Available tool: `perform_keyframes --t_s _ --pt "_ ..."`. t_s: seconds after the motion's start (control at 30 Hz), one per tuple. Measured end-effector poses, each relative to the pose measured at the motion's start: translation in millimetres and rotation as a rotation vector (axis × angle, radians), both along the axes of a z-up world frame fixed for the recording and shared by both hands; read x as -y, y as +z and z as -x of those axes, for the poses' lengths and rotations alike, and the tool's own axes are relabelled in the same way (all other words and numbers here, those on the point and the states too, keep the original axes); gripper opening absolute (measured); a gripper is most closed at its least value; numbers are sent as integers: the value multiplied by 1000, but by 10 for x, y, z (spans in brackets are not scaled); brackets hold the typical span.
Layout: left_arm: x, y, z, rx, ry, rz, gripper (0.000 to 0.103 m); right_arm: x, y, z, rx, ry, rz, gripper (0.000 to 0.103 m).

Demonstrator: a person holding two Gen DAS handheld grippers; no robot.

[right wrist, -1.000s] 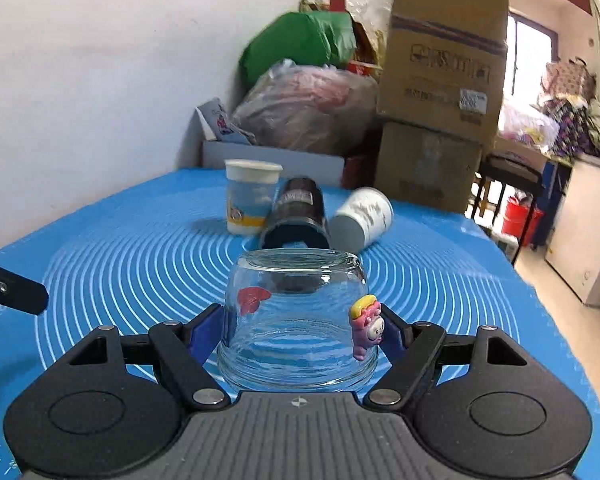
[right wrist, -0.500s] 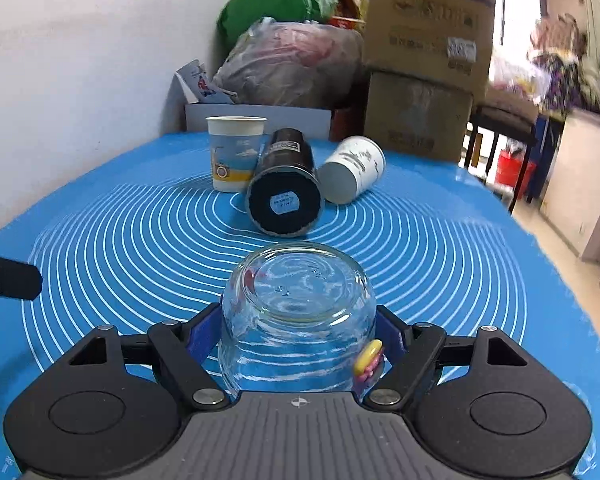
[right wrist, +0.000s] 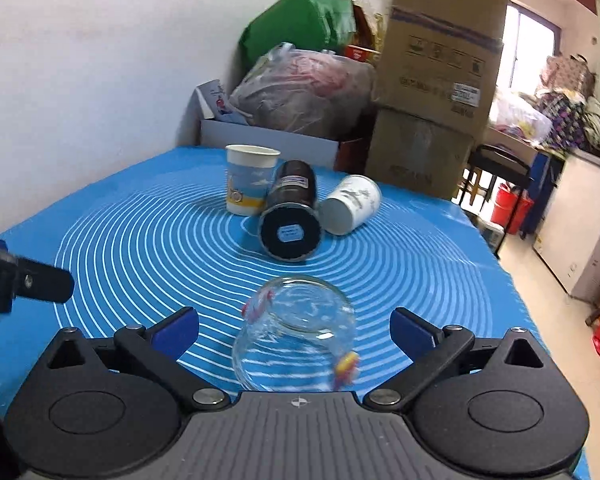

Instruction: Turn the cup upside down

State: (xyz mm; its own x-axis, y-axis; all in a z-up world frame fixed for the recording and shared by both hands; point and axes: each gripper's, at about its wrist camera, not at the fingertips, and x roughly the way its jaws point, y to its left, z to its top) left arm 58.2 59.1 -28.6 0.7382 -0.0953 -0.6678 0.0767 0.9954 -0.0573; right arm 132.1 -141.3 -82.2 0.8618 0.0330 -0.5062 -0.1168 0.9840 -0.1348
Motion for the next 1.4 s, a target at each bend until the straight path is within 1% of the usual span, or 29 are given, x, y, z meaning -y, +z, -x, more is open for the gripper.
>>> perform_keyframes --t_s 0.17,0.37,0.47,0.57,0.77,0.97,1.4 --pt "101 101 199 7 0 -30 87 127 190 249 -8 -31 -11 103" --pt "205 194 451 12 -13 -44 87 281 337 542 -32 -65 -46 103" --pt "280 223 565 13 -34 -56 88 336 364 701 -24 -81 -51 103" --pt "347 243 676 16 -45 -65 88 380 371 832 -34 -92 -48 103" --pt "437 259 863 14 -56 -69 88 519 395 1073 -58 -121 -77 103" --pt "474 265 1015 14 -52 -79 88 580 434 1265 -77 -126 -73 103" --pt "503 323 1212 31 -49 -99 88 552 573 1486 -67 -104 -83 103"
